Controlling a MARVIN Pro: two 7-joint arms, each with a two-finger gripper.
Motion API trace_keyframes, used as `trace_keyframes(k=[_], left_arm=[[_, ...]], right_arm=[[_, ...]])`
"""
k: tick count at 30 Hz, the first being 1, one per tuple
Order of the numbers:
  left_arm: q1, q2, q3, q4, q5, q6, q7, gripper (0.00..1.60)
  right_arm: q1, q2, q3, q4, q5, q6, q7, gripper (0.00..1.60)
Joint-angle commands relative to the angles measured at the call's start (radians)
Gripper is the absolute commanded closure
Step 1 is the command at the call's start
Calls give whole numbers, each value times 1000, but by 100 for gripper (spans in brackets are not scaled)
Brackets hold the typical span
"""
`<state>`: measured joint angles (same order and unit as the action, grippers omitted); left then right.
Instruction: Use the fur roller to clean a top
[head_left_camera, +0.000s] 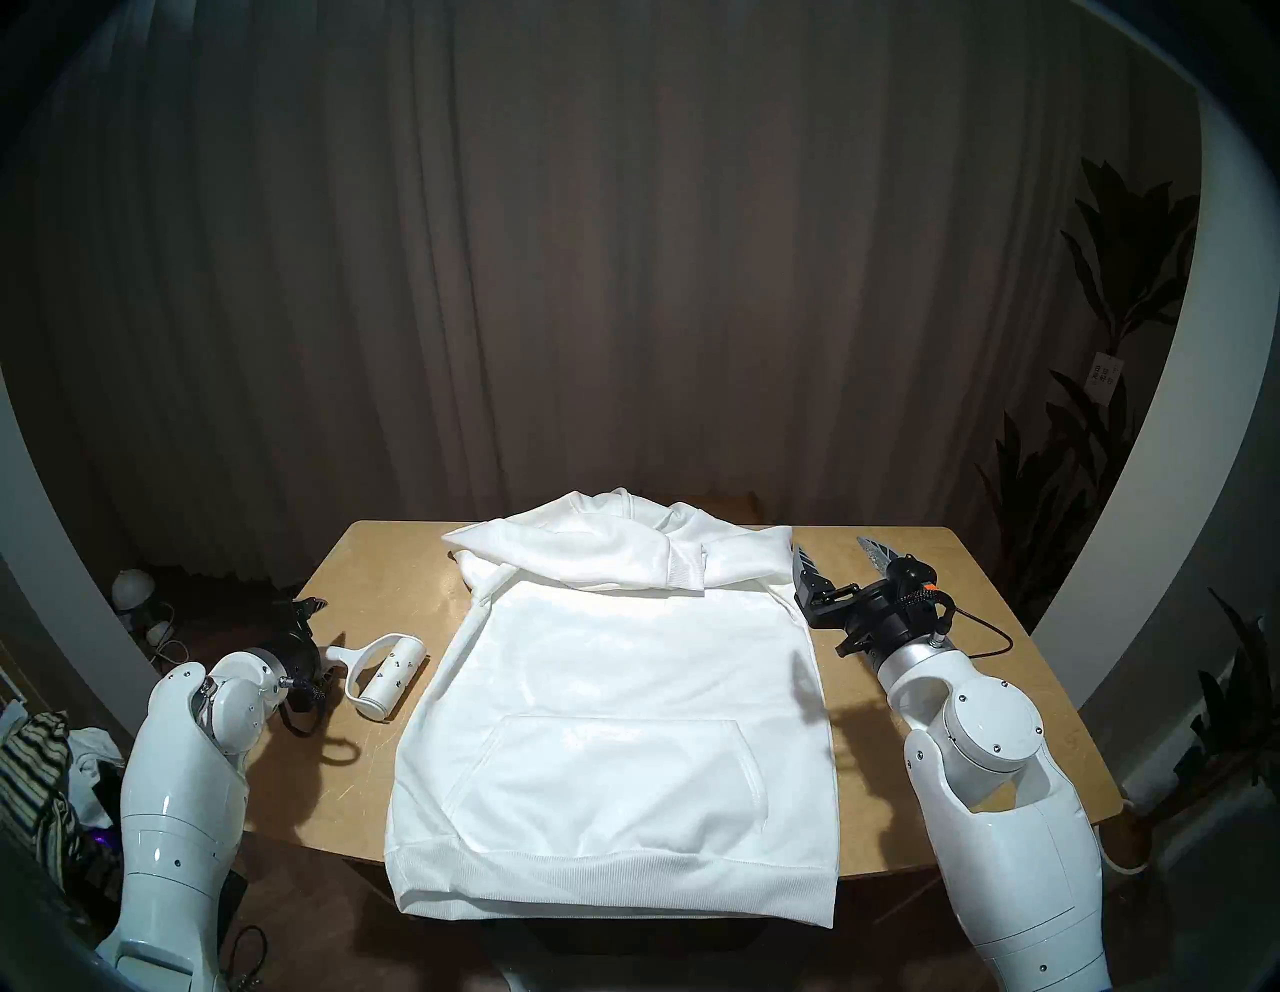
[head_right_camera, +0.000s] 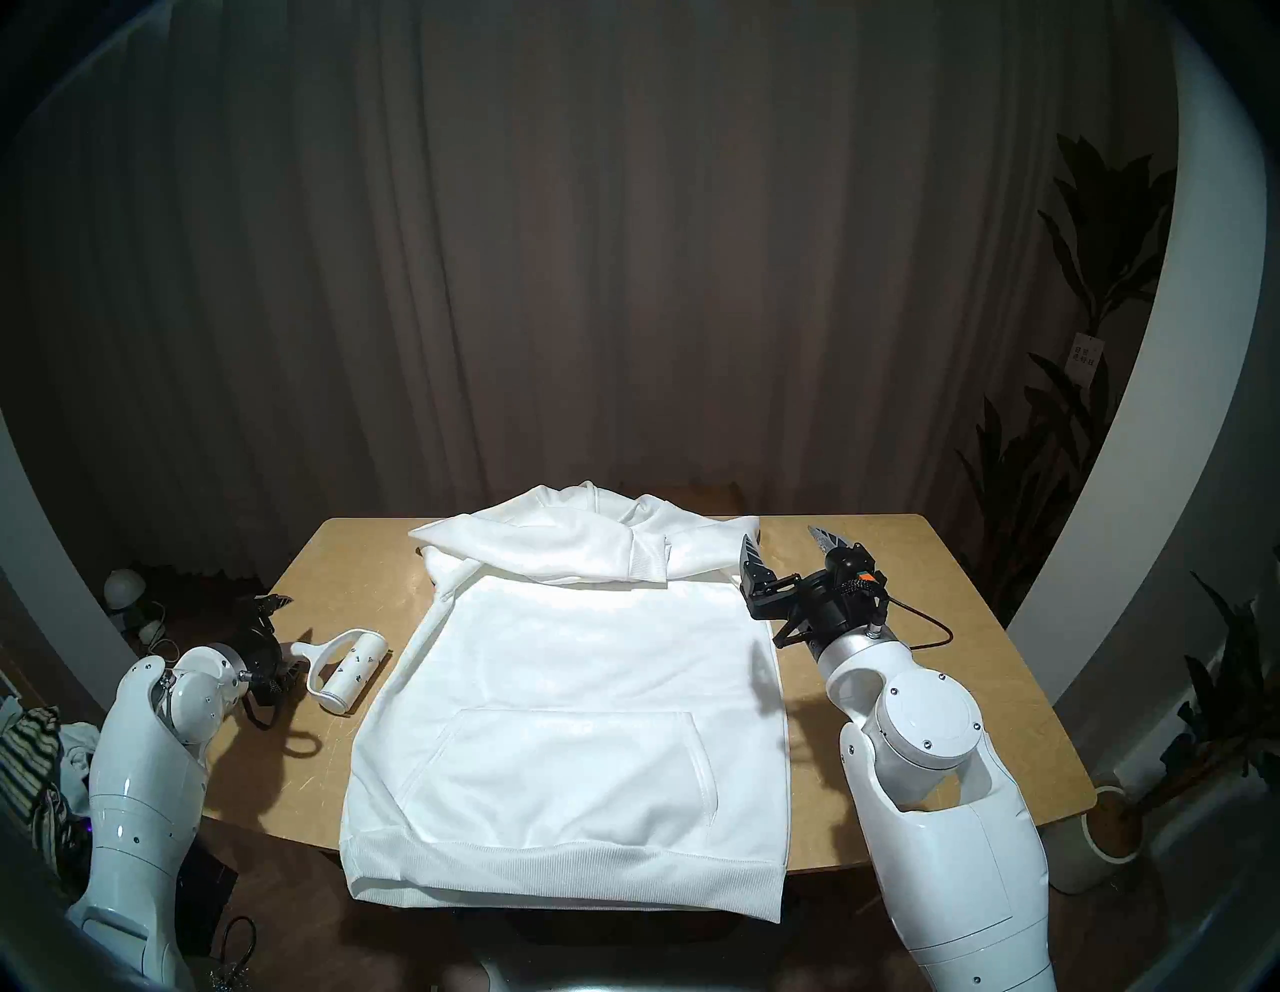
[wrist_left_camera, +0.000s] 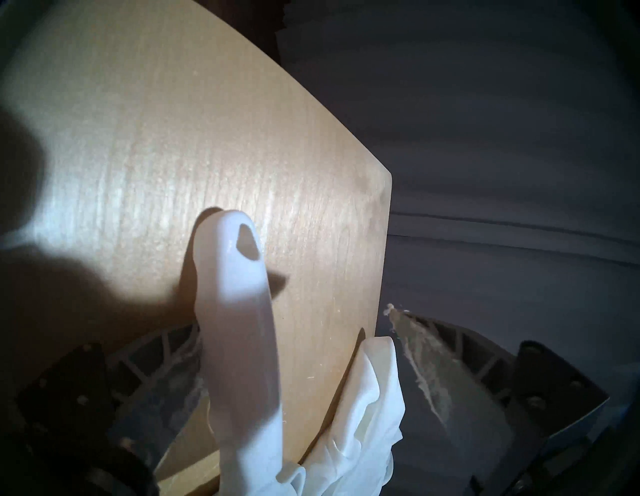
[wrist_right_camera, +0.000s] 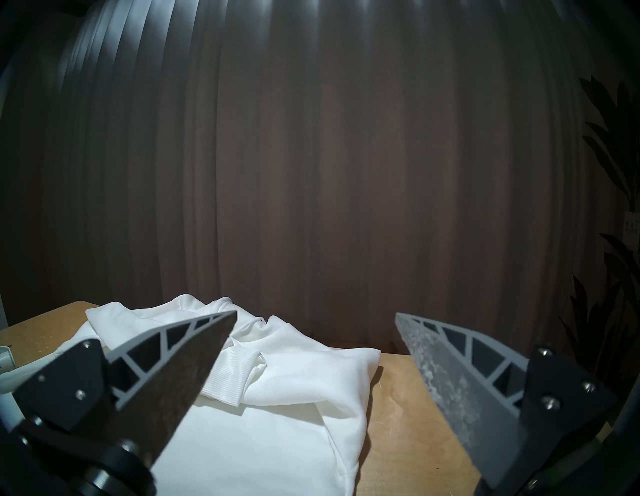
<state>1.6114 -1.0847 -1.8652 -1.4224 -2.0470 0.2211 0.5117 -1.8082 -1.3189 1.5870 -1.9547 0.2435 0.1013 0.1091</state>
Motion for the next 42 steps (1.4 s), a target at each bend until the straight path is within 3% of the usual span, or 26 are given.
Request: trace_keyframes(k=[1, 4, 11, 13, 17, 21, 23, 24, 30, 37, 42], left_arm=[[37, 6, 3, -98, 2, -56, 110, 0], [53, -18, -9, -140, -5, -88, 173, 0], [99, -13, -23, -236, 28, -126, 218, 0], [119, 6, -16, -269, 97, -158, 215, 0], [157, 22, -61, -323, 113, -189, 266, 0], [212, 70, -74, -374, 204, -205, 306, 0], [261, 95, -92, -461, 274, -216, 304, 0], [236, 118, -83, -417, 299, -203, 272, 0], [239, 155, -92, -503, 411, -195, 177, 0], [234, 166, -87, -573, 483, -202, 71, 0], [223, 186, -42, -585, 522, -193, -8, 0]], right_arm=[[15, 0, 4, -23, 12, 5, 7, 0], [20, -3, 8, -21, 19, 10, 3, 0], [20, -3, 12, -15, 19, 10, -2, 0], [22, -5, 12, -6, 18, 4, -2, 0], [20, -7, 12, 4, 14, 0, -8, 0], [24, -8, 11, 15, 14, -2, -14, 0], [26, -10, 8, 20, 14, -4, -17, 0], [27, -11, 5, 20, 11, -7, -19, 0], [40, -46, 0, 32, -5, -30, -70, 0], [82, -82, -13, 45, -11, -40, -118, 0], [125, -93, -63, 69, -35, -45, -127, 0]])
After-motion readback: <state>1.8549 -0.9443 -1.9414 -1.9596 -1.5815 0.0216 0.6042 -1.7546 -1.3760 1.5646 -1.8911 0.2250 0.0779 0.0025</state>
